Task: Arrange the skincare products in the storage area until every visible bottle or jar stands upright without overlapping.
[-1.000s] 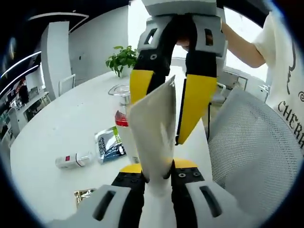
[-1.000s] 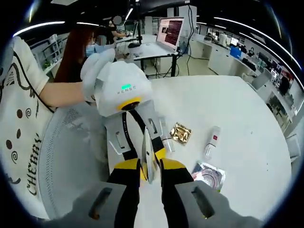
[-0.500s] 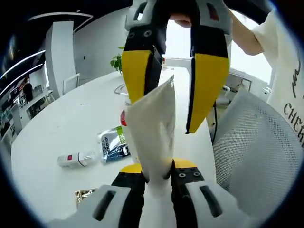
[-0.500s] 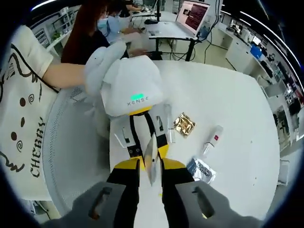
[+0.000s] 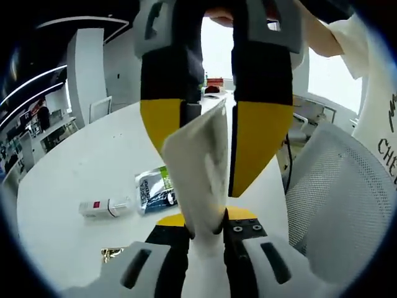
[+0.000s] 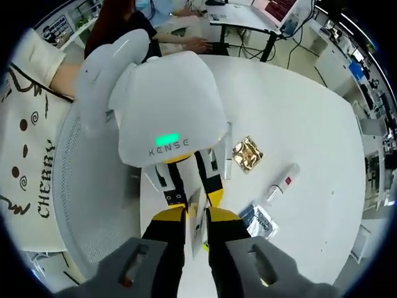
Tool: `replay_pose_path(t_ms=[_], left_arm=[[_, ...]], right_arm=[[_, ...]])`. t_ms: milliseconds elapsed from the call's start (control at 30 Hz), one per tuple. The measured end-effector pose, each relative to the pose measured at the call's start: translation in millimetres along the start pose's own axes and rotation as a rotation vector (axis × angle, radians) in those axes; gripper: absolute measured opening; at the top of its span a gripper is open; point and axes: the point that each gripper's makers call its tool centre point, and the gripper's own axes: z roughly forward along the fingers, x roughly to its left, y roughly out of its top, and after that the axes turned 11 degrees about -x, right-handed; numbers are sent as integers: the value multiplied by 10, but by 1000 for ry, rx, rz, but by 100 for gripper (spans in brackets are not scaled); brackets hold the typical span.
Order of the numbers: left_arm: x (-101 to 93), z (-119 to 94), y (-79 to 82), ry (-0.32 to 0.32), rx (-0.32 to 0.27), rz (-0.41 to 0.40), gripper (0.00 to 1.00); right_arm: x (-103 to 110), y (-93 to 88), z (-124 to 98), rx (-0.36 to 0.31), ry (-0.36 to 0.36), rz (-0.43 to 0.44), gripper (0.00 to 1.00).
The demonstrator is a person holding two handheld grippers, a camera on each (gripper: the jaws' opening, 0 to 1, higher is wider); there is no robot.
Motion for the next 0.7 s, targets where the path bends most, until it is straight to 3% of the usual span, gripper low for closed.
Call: replay_pose_path(t_ms=[433,700], left_arm=[[20,25,6,16,-17,-17,22],[25,8,9,-2,-30,17,21]], right_arm=[[-63,-60,-4,19,5,7,7],[-46,-42,-4,37,-15,-65,5]])
